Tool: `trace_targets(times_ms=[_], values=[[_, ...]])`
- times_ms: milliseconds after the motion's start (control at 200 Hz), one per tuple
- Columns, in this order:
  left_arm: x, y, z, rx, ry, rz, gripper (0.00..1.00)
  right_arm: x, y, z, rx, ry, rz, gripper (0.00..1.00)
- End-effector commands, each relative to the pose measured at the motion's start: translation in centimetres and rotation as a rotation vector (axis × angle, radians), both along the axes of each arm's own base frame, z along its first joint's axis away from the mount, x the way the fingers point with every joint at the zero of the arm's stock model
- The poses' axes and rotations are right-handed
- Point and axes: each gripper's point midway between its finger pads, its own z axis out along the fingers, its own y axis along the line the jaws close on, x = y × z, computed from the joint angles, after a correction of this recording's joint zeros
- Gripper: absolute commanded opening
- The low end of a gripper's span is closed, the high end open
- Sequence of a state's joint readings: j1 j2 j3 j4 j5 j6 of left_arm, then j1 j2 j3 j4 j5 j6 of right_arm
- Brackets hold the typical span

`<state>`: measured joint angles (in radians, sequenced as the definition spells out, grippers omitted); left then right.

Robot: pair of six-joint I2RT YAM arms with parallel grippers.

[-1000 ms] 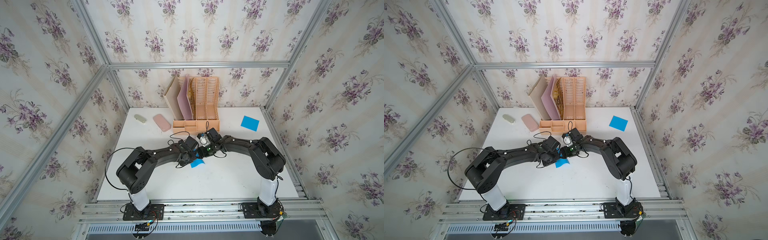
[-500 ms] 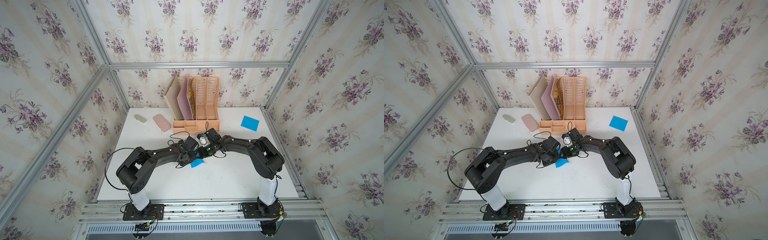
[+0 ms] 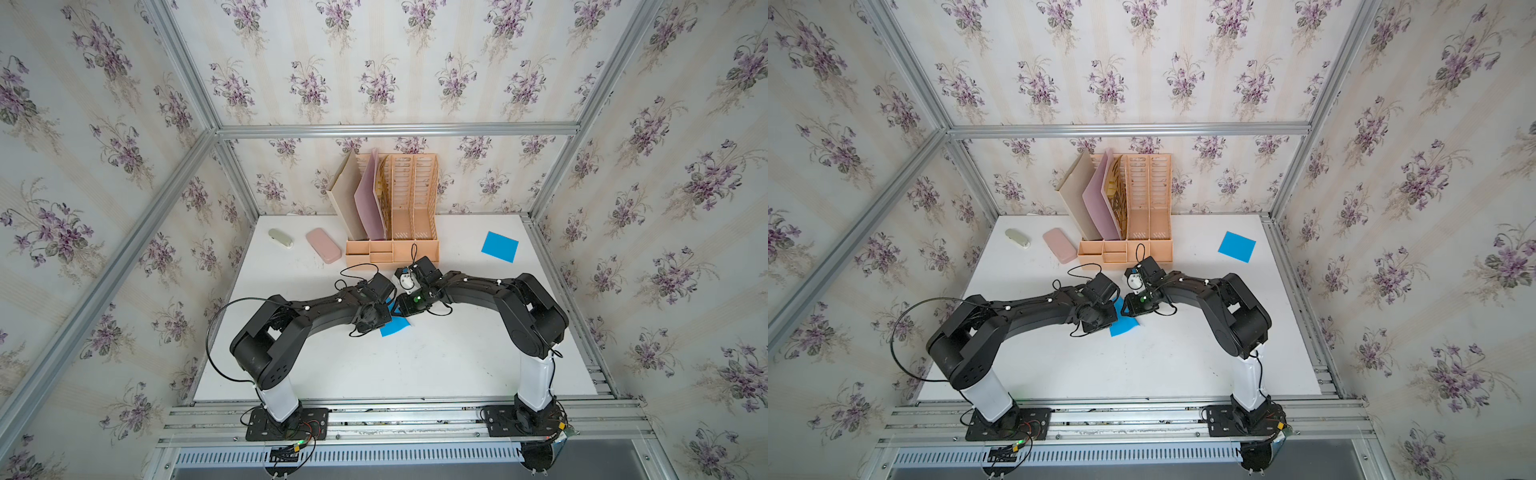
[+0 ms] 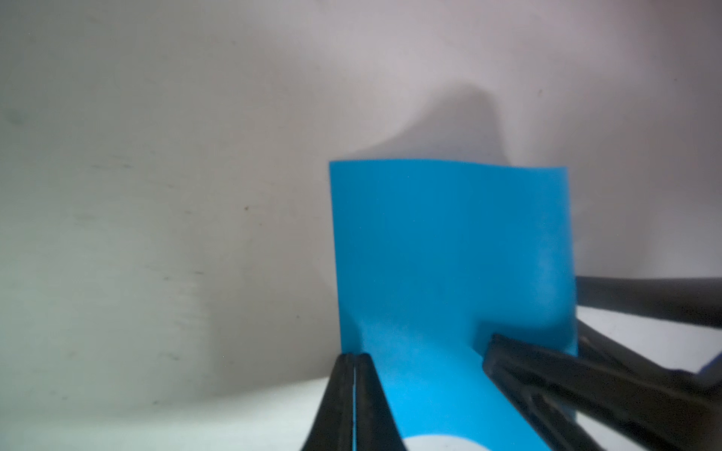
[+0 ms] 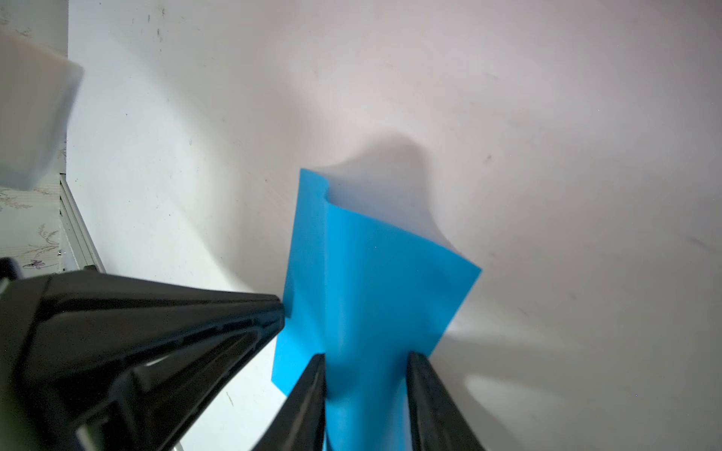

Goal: Fold the square paper along the opposite sides
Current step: Pick up the paper from the center of the board.

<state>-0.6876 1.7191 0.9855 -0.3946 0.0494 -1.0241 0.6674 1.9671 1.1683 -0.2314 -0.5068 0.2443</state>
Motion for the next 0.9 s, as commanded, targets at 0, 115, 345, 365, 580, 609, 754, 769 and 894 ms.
trace_targets(times_ms=[0,115,345,365,580,609,754,769,894], values=[[0.9,-0.4,1.7,0.003,-0.049,-0.048,0.29,-1.5,-1.2,-1.5,-0.066,0.074,-0.01,0.38],[1.8,-0.8,3.1,0.006,-0.085,-0.062,0.33,-1.6,-1.2,-1.5,-0.062,0.076,-0.013,0.38],[2.9,0.4,6.9,0.06,-0.187,-0.09,0.36,-1.4,-0.8,-0.4,-0.029,0.059,-0.016,0.37],[3.1,0.6,7.6,0.067,-0.209,-0.093,0.38,-1.3,-0.7,-0.1,-0.023,0.055,-0.017,0.37],[3.0,4.1,18.5,0.106,-0.53,-0.143,0.72,-0.1,0.9,5.2,0.114,-0.03,-0.045,0.36],[2.7,4.5,20.0,0.103,-0.575,-0.158,0.75,0.1,1.1,6.2,0.137,-0.046,-0.051,0.35],[0.7,5.4,26.2,0.045,-0.78,-0.263,0.88,0.3,1.3,11.0,0.247,-0.13,-0.074,0.34],[0.4,5.2,26.8,0.03,-0.798,-0.281,0.88,0.2,1.3,11.5,0.257,-0.14,-0.075,0.34],[-2.5,4.5,30.2,-0.056,-0.921,-0.443,0.94,-0.8,1.1,15.8,0.351,-0.211,-0.051,0.34]])
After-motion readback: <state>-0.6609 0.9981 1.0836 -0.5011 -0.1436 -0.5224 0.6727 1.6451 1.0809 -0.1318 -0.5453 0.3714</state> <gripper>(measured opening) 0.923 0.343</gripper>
